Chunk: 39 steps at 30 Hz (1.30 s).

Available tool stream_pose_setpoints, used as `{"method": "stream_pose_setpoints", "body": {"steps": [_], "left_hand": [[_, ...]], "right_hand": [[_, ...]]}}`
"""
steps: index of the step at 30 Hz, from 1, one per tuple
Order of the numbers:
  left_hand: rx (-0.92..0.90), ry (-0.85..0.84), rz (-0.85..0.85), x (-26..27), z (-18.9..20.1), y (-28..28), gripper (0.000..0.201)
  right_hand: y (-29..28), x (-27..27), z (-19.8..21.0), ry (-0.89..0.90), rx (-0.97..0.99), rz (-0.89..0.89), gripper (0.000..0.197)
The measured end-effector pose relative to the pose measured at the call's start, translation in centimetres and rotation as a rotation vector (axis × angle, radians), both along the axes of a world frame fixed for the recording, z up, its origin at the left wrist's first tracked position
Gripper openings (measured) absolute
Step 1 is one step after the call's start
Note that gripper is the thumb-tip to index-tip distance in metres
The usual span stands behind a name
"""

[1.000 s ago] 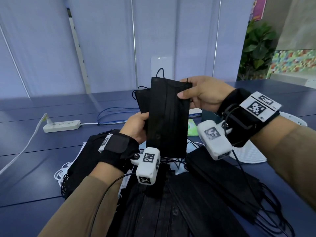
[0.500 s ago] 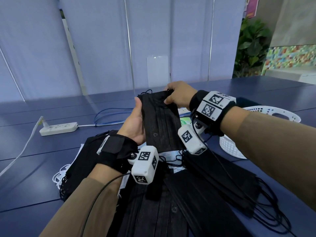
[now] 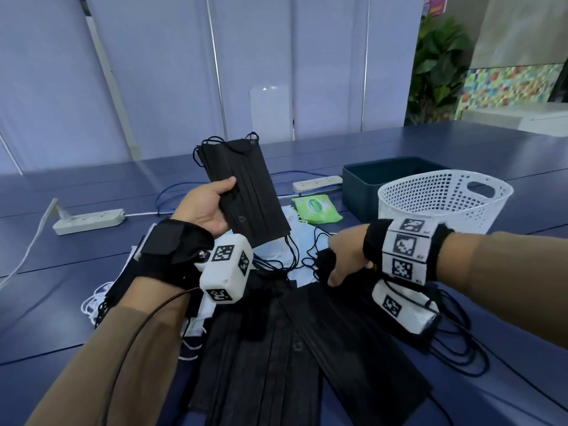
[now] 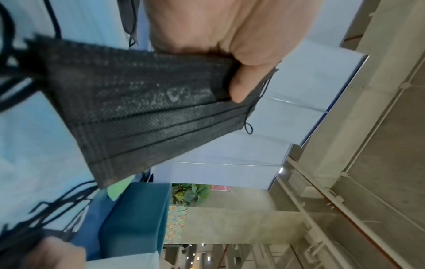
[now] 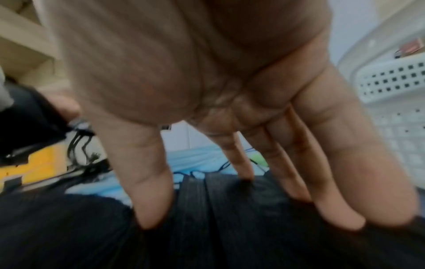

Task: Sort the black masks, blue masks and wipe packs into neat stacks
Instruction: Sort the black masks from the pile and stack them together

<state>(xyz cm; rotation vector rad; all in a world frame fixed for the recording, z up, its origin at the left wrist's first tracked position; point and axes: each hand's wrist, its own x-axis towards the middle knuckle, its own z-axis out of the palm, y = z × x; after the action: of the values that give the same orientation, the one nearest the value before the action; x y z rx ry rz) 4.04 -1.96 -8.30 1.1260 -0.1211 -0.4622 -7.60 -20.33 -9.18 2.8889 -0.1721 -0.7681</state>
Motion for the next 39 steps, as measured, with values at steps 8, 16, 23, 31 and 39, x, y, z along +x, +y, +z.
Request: {"method": "stream_pose_setpoints", "body": {"steps": [8, 16, 23, 31, 39], "left_hand": [[0.047, -0.016, -0.012, -0.3, -0.4, -0.8, 0.030], [0.057, 0.005, 0.012, -0.2, -0.6, -0.7, 0.029], [0.003, -0.012, 0.040, 0.0, -0.4, -0.5, 0.030], [-0.062, -0.016, 0.121, 0.2, -0.2, 0.6, 0.034], [-0.013, -0.225, -0.010, -1.4, 0.1, -0.9, 0.033]], "right_hand": [[1.0, 1.3, -2.7, 0.041, -0.288, 0.185, 0.028], [-3.4, 2.8, 1.9, -0.372, -0.006, -0.038, 0.031], [-5.9, 4.1, 5.4, -0.673, 1.143, -0.360, 0.013], [-3.5, 4.8, 9.7, -0.661, 1.742, -0.185, 0.023], [1.6, 8.2, 8.6, -0.590, 1.725, -0.211, 0.030]]}}
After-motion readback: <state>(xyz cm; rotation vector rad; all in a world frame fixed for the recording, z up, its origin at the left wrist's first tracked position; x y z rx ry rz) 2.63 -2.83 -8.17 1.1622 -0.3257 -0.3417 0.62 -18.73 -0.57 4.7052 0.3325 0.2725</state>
